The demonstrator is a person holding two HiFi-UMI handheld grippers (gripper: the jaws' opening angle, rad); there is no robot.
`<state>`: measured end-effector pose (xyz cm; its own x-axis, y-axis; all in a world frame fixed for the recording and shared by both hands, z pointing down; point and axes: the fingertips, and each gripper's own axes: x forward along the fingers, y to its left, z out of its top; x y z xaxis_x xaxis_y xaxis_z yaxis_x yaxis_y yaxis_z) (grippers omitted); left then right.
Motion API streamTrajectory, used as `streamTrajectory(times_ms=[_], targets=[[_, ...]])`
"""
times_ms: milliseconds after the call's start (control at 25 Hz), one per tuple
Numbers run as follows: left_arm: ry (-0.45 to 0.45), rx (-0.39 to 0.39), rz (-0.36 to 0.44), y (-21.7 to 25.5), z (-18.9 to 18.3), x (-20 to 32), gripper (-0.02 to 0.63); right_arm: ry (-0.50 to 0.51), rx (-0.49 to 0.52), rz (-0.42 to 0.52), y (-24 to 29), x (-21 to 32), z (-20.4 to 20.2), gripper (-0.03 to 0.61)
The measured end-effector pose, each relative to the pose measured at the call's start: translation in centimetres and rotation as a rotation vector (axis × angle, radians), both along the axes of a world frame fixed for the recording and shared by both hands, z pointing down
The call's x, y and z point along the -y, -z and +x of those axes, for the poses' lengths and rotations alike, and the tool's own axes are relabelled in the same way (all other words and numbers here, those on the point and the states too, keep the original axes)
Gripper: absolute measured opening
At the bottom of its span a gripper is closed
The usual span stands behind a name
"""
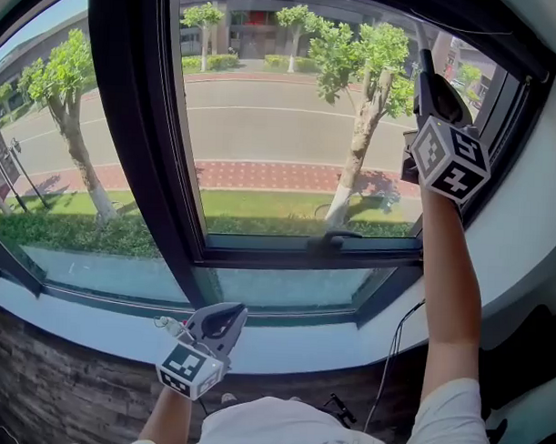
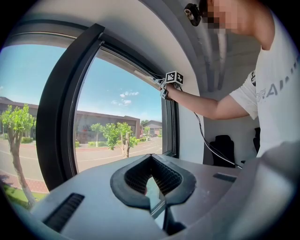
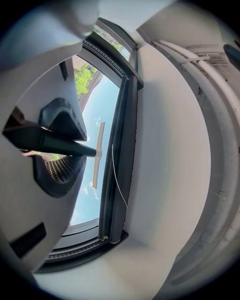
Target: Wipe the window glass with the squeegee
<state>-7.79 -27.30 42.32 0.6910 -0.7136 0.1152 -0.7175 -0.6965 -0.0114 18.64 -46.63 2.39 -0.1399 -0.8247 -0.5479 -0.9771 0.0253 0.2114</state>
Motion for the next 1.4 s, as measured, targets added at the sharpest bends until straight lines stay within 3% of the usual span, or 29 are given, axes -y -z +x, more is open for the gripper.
streamTrajectory(times_ms=[440, 1400], targets=[[0.0, 0.0, 0.0, 0.3, 0.0, -0.4, 0.017, -0.008, -0.013, -0.027, -3.2, -0.2, 0.3, 0.1], [-0.02, -0.007, -0.01, 0.0, 0.4, -0.4, 0.017, -0.021, 0.0, -0.169, -15.3, -1.4, 0.7, 0.1]])
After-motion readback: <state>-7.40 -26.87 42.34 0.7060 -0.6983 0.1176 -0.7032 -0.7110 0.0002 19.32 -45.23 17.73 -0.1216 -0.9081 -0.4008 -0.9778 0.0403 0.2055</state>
